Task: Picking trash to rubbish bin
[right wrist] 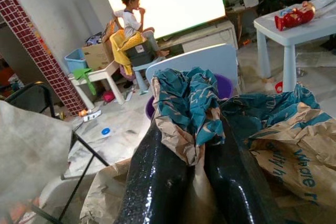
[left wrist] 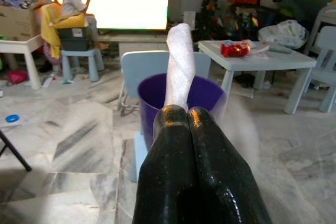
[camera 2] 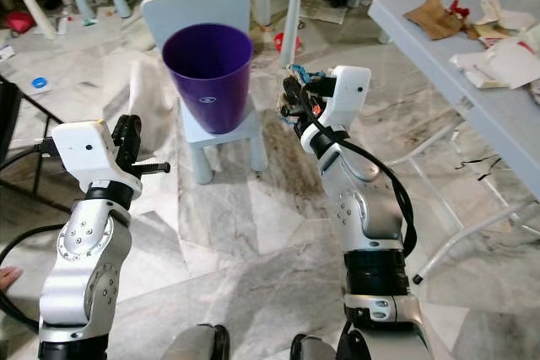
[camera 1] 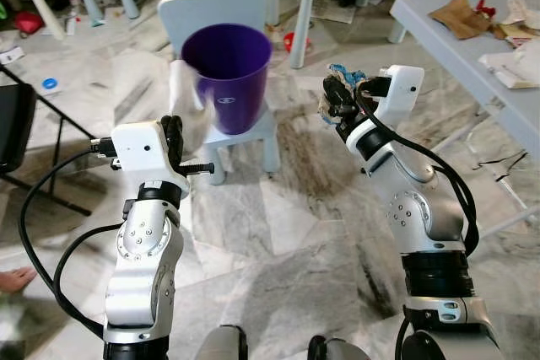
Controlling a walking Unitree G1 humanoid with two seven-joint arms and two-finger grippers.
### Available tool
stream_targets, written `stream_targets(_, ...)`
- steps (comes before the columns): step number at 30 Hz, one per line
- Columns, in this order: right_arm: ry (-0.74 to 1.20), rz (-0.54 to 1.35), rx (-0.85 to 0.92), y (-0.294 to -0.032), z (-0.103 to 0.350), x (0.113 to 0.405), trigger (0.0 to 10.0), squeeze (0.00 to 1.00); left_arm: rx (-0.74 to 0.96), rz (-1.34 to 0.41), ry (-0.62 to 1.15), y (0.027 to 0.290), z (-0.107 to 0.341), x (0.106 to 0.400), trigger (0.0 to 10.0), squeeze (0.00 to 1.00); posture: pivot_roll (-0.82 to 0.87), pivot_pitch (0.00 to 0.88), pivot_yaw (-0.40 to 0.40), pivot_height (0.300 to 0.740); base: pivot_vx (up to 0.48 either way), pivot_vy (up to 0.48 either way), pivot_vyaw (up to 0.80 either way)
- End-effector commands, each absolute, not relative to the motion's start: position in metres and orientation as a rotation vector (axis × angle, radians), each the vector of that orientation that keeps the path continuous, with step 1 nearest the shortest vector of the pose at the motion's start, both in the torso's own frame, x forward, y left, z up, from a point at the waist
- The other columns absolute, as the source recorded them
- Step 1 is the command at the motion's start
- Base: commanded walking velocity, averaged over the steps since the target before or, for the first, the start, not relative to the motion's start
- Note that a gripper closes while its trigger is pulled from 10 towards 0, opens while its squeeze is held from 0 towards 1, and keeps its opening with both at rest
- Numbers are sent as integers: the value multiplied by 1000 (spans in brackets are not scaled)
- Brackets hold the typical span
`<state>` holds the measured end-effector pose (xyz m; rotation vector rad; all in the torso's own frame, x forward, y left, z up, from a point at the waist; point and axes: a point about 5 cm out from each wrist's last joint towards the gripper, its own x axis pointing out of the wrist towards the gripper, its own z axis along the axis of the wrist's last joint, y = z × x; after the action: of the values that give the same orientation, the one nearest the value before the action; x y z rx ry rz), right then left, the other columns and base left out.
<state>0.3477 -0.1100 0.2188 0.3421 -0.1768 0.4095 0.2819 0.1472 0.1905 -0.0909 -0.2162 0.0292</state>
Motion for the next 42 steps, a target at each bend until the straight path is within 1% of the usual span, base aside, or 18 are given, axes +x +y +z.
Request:
stream_targets(1,-198,393,336,-117,222,346,0,0,-108,13,-220,143,191,281,0,0,100,198,-29,740,0,0,0)
stream_targets(7,-203,400,325,-115,223,345,0,0,-119,9,-222,141,192,282,0,0,99,198,-28,740,0,0,0)
stream_targets(12,-204,405,318,-114,223,345,0,0,-123,4,-224,139,192,282,0,0,99,198,-28,740,0,0,745)
stream_targets(32,-212,408,312,-114,224,346,0,0,-137,5,-241,140,194,284,0,0,97,191,-29,740,0,0,0)
stream_targets(42,-213,408,306,-114,224,344,0,0,-136,11,-238,141,192,284,0,0,92,194,-30,740,297,0,0)
